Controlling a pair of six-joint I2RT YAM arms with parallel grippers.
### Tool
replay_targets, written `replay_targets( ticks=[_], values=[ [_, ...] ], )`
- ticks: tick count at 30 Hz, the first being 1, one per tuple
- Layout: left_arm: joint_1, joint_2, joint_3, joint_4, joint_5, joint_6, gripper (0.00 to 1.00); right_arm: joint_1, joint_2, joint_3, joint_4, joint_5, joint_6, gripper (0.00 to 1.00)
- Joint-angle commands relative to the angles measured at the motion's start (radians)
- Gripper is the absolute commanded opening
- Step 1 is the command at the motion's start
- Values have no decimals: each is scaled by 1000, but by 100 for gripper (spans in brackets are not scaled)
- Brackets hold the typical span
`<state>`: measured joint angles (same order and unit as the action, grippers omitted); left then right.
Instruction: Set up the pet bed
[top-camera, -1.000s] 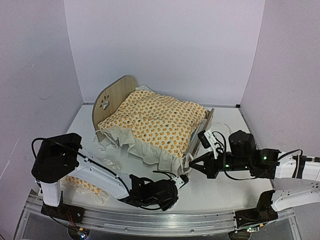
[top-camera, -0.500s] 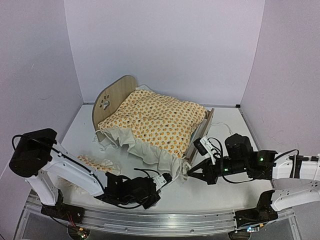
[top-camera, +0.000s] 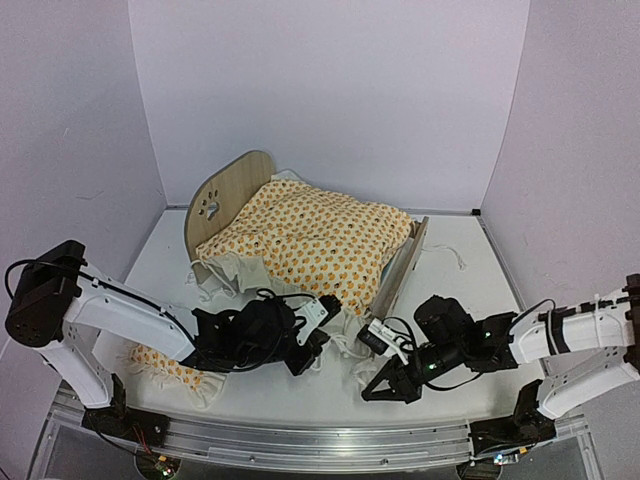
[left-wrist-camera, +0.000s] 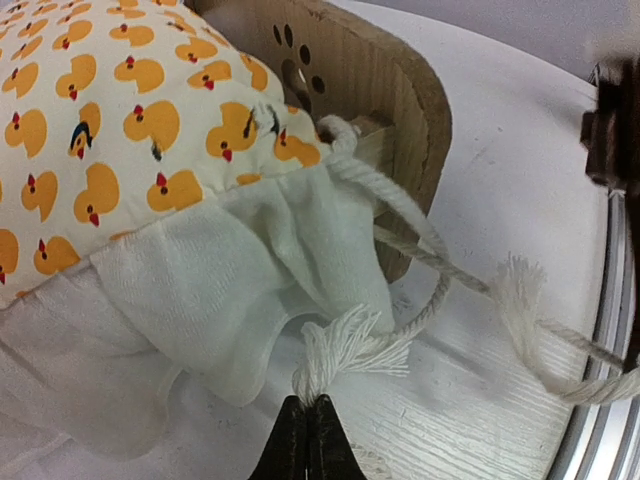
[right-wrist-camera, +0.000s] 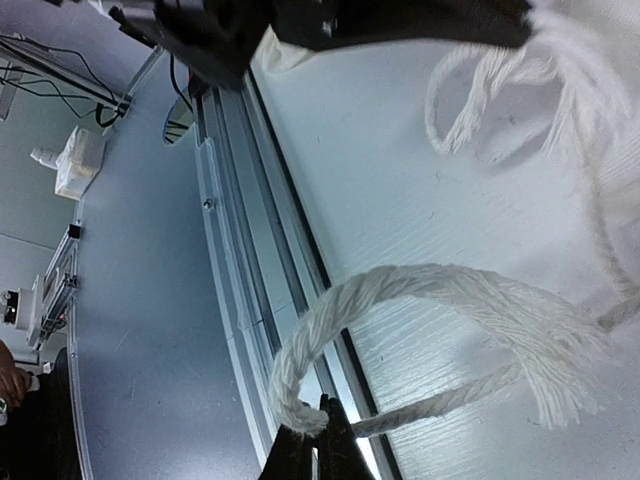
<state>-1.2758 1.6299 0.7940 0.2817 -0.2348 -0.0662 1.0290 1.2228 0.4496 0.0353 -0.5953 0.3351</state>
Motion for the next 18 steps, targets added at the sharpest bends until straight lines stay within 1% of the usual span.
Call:
replay_targets(
  ticks=[1,4,5,7,9,10,12,13,15,16,18],
  values=[
    [3,-8,83,65,53,64,0,18,34,57,5,50,34,19],
    [6,-5,84,78,66,78,0,17,-69,69,-30,232,67,47],
    [5,-10,80,82,73,92,0,17,-104,74,-35,287,69,52],
    [5,-21,68,86,77,101,0,16,-145,85,-35,352,62,53],
    [5,-33,59,86,79,113,0,17,-151,100,-35,433,77,48],
    [7,-37,56,86,86,118,0,17,-134,118,-35,452,80,43],
    [6,-41,56,86,102,130,0,17,-94,149,-18,493,92,26],
    [6,-40,58,86,101,132,0,19,-81,155,0,531,100,21],
    [9,-41,58,84,92,130,0,21,-62,168,26,589,114,14],
    [10,-44,55,85,88,124,0,24,-52,180,20,643,128,11],
    [15,-56,47,86,88,110,0,28,-33,197,0,712,156,12]
  ],
)
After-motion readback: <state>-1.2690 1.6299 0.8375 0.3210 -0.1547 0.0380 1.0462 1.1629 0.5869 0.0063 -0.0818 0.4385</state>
